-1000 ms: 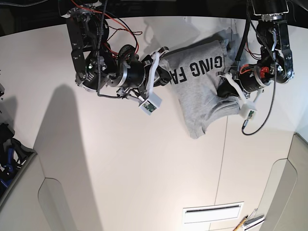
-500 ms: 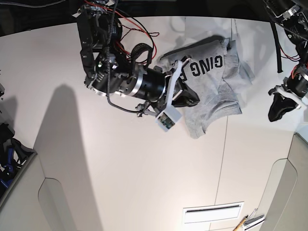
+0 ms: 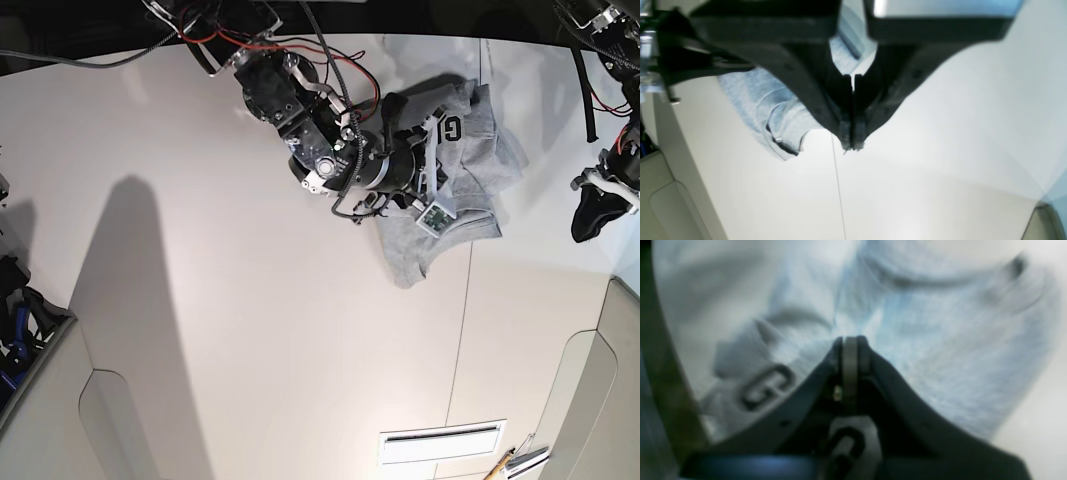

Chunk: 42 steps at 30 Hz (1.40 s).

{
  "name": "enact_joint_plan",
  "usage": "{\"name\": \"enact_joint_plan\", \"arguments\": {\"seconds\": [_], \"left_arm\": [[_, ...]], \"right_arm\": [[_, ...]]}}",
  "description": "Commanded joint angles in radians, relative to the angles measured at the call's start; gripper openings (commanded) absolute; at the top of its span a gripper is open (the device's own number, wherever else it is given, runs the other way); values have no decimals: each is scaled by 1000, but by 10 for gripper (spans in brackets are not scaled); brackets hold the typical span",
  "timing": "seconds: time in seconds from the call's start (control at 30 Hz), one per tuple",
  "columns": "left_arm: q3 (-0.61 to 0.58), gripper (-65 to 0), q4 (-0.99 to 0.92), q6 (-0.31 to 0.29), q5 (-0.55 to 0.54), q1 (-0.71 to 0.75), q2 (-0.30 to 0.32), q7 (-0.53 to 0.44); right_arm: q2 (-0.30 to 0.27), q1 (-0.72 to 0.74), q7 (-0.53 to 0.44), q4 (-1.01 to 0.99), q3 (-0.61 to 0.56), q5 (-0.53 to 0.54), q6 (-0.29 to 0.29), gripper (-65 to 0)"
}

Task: Fold the T-shirt properly
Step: 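Drag the folded shirt away from the left gripper with the right gripper, then release the shirt and raise the right gripper away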

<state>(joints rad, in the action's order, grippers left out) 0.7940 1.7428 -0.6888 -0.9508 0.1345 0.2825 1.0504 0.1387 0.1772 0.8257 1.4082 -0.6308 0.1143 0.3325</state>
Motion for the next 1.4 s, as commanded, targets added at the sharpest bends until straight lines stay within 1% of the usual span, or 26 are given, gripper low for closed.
{"name": "enact_joint_plan", "arguments": {"seconds": [0.0, 0.1, 0.23, 0.3, 0.43, 0.5, 0.57, 0.8, 1.0, 1.1, 1.23, 1.37], "left_arm": [[3, -650, 16, -7, -26, -12, 16, -18], [3, -650, 16, -7, -26, -12, 16, -18], [3, -650, 16, -7, -26, -12, 16, -18], [3, -650, 16, -7, -26, -12, 17, -18], [3, -650, 16, -7, -26, -12, 17, -18], [3, -650, 16, -7, -26, -12, 17, -18], [3, -650, 16, -7, -26, -12, 17, -18], [3, -650, 16, -7, -26, -12, 16, -17], [3, -650, 16, -7, -26, -12, 17, -17], [3, -650, 16, -7, -27, -12, 17, -18], [3, -650, 16, -7, -30, -12, 17, -17], [3, -650, 16, -7, -30, -12, 17, -17]], "right_arm": [[13, 30, -18, -17, 2, 5, 0, -650], [12, 30, 16, -88, 3, 5, 0, -650], [2, 26, 158, -90, 5, -10, 0, -650], [-12, 25, 203, -83, 14, -28, -1, -650], [-65, 25, 274, -50, 46, -55, -34, -650], [-99, 24, 335, -14, 64, -55, -35, -650], [-137, 23, 374, 31, 84, -55, -34, -650], [-263, -45, 372, 181, 215, -66, -34, -650], [-384, -103, 360, 200, 333, -66, -32, -650], [-460, -112, 352, 200, 358, -66, -3, -650], [-570, -111, 322, 200, 359, -66, 24, -650], [-656, -111, 299, 200, 359, -66, 67, -650]]}}
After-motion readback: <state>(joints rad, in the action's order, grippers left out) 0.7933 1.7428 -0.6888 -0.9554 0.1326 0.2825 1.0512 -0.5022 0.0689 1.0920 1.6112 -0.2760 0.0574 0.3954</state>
